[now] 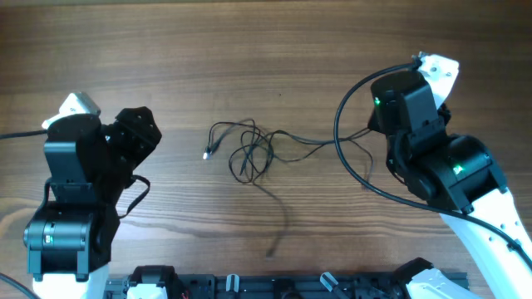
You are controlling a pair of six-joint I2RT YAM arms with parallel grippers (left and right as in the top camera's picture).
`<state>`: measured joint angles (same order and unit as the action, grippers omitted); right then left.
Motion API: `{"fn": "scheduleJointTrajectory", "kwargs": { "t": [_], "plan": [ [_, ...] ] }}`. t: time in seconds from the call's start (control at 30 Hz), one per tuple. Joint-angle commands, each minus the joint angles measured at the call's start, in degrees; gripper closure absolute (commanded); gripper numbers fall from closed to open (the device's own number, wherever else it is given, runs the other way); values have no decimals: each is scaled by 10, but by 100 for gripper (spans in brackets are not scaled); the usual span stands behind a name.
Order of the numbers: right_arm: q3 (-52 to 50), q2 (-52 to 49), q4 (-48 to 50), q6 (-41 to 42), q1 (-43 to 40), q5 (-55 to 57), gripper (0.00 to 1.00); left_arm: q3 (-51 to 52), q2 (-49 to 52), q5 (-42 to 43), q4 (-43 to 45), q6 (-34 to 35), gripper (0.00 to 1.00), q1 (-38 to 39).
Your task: Untangle cables
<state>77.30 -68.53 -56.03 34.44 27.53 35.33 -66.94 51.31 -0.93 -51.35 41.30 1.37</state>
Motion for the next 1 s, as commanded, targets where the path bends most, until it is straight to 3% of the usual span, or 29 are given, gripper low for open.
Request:
{"fn": "scheduleJointTrajectory", "kwargs": {
  "t": [0.0,0.1,0.13,0.33,0.43,0.53,0.67,0.83,0.87,0.93,0.97],
  "plan": [
    [6,-6,44,-110,-3,-207,82,-8,2,58,2,-12,42,-4],
    [6,-33,61,-318,-3,-468,11,-8,14,69,-16,-39,41,-4],
    [6,-53,41,-370,-3,-516,0,-8,21,69,-30,-55,37,-4],
    [6,-190,23,-356,2,-586,0,-8,50,72,-53,-81,33,-4],
    [6,-276,60,-299,21,-614,11,-8,50,76,-53,-81,33,-4],
    [6,-337,94,-294,62,-614,11,-8,50,75,-58,-81,33,-4],
    [6,-367,134,-299,105,-611,12,-8,50,76,-64,-81,33,-4],
    [6,-396,183,-297,137,-611,23,-8,50,76,-73,-81,33,-4],
    [6,-402,186,-297,141,-611,29,-8,50,76,-74,-81,33,-4],
    [6,-415,190,-297,143,-611,65,-8,50,76,-78,-81,32,-4],
    [6,-416,190,-289,143,-611,96,-8,50,76,-81,-81,32,-4]
  ]
}}
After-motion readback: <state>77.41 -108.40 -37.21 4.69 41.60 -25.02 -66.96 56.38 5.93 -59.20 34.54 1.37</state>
